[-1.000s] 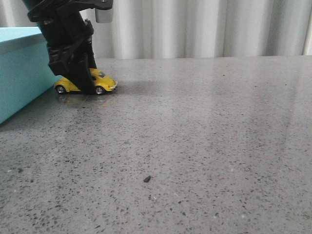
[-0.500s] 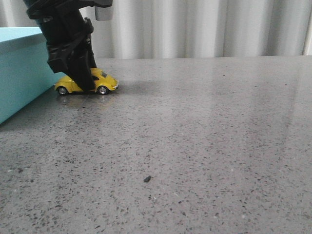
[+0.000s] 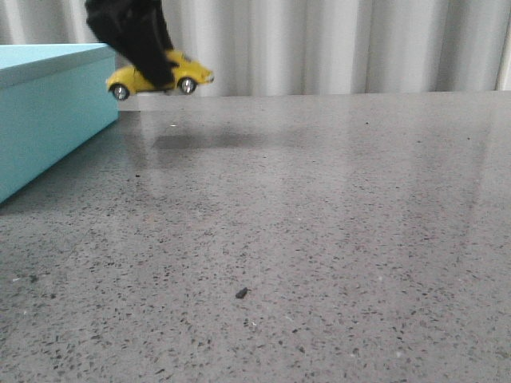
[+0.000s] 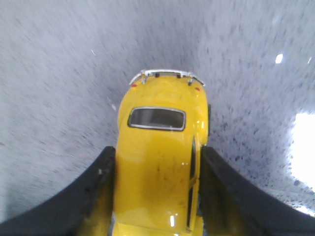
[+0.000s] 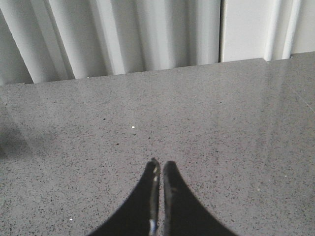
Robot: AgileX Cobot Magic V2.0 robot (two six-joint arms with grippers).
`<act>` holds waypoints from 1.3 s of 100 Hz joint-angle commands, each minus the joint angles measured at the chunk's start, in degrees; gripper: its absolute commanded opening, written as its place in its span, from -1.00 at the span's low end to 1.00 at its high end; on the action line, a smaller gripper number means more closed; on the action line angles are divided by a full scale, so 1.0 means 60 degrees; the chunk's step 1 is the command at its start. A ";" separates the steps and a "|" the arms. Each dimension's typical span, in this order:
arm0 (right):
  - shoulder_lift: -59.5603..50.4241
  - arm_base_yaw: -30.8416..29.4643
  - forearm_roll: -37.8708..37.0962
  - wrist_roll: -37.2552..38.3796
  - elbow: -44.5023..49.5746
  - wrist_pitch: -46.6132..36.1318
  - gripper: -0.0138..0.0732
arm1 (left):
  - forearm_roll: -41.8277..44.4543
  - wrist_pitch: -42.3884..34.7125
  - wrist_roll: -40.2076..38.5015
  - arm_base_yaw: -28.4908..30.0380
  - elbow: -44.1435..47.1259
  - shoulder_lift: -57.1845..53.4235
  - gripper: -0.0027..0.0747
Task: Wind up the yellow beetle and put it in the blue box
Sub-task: 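Lift the car with the left gripper over the blue bin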
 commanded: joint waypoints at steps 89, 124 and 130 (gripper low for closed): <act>0.0076 -0.0017 -0.0046 -0.0103 -0.0206 -0.1282 -0.82 | 0.3581 0.0999 -0.9014 0.1650 -0.2561 -0.1880 -0.99; 0.0076 -0.0017 -0.0046 -0.0103 -0.0206 -0.1297 -0.82 | 0.3112 0.0999 -0.9437 0.2425 -0.1091 -0.1901 -0.99; 0.0076 -0.0017 -0.0046 -0.0103 -0.0206 -0.1297 -0.82 | 0.3096 0.0999 -0.9437 0.2425 -0.0657 -0.1901 -0.99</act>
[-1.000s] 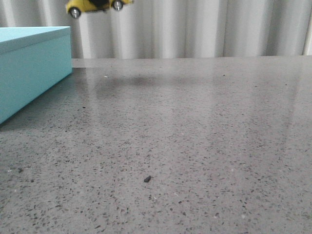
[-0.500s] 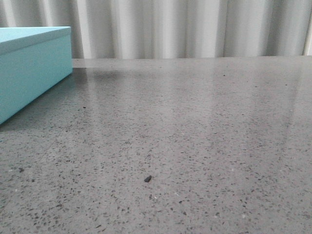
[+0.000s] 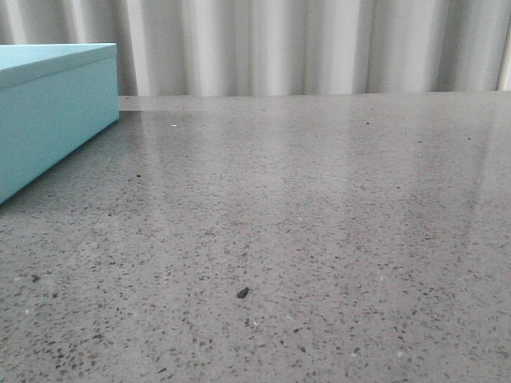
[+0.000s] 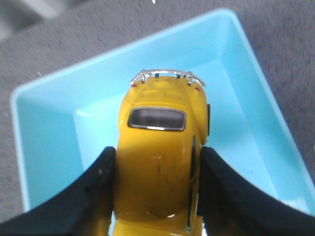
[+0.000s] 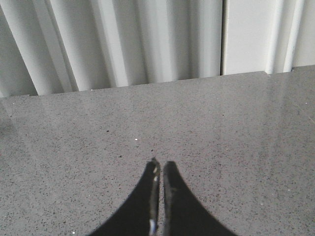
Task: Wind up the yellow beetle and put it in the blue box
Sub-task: 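Lift the car with the left gripper over the blue bin, then lower the car into the bin and open the left gripper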
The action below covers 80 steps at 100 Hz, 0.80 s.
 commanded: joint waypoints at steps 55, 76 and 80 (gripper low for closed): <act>0.0076 -0.0017 -0.0046 -0.0103 -0.0215 -0.0858 -0.82 | -0.0141 0.0001 -0.0253 0.0018 0.2881 -0.0519 -0.98; 0.0076 -0.0017 -0.0046 -0.0103 -0.0215 -0.0858 -0.82 | -0.0141 0.0001 -0.0235 0.0018 0.2981 -0.0519 -0.68; 0.0076 -0.0017 -0.0046 -0.0103 -0.0215 -0.0858 -0.82 | -0.0141 0.0001 -0.0235 0.0018 0.2981 -0.0519 -0.55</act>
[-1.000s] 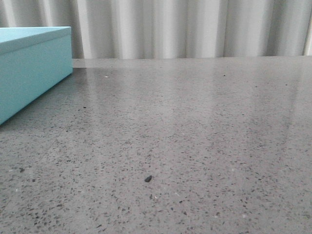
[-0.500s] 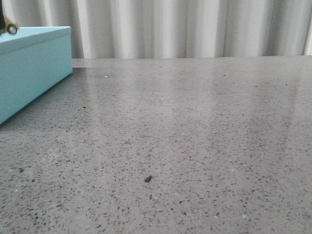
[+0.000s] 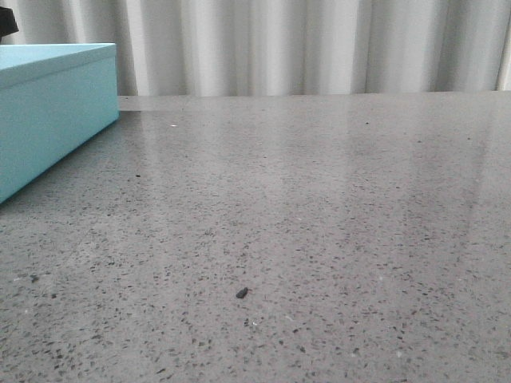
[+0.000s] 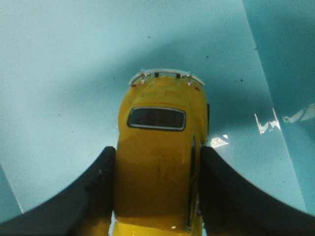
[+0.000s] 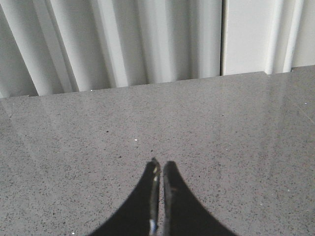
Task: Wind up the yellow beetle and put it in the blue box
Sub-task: 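Lower the car into the bin and open the left gripper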
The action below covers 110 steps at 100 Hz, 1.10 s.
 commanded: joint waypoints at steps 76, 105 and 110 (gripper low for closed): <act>0.0076 -0.0017 -0.0046 -0.0088 -0.0215 -0.0812 -0.82 | -0.0073 0.0214 -0.0367 0.0018 -0.0233 -0.0903 -0.10; 0.0076 0.0026 -0.0244 -0.0088 -0.0215 -0.0610 -0.82 | -0.0588 -0.0543 -0.0409 0.0018 -0.0195 -0.2661 -0.99; 0.0076 0.0088 -0.0375 -0.0088 -0.0215 -0.0562 -0.82 | -0.0782 -0.0738 -0.0409 0.0018 -0.0092 -0.3029 -0.99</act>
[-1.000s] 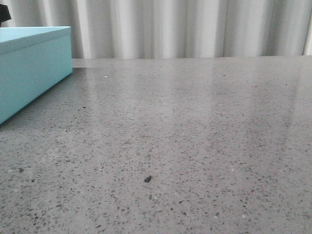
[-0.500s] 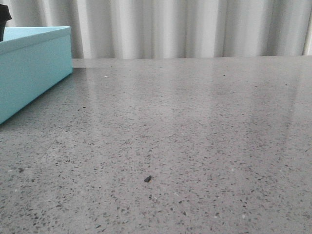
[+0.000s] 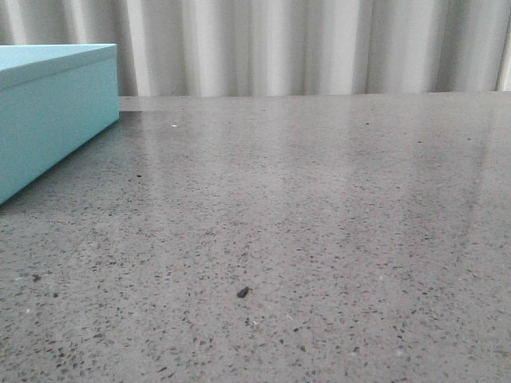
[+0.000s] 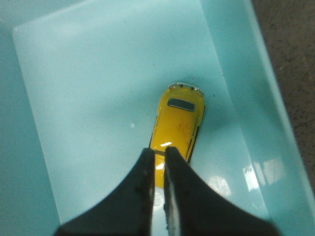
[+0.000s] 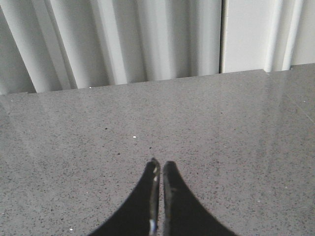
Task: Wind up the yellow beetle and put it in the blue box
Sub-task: 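Lower the car into the bin and open the left gripper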
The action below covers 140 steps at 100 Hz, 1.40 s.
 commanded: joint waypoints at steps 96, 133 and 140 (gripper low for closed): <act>-0.0004 0.0523 -0.0949 -0.0088 0.2469 -0.3676 -0.83 | -0.1574 -0.8686 -0.0139 0.0001 1.0556 -1.1894 -0.99; -0.0004 0.0523 -0.0769 -0.0071 0.3618 -0.5557 -0.83 | -0.1939 -0.9270 -0.0139 0.0001 1.2485 -1.4124 -0.99; -0.0004 0.0523 -0.0769 -0.0071 0.3738 -0.5653 -0.83 | -0.1987 -0.9270 -0.0139 0.0001 1.2630 -1.4221 -0.99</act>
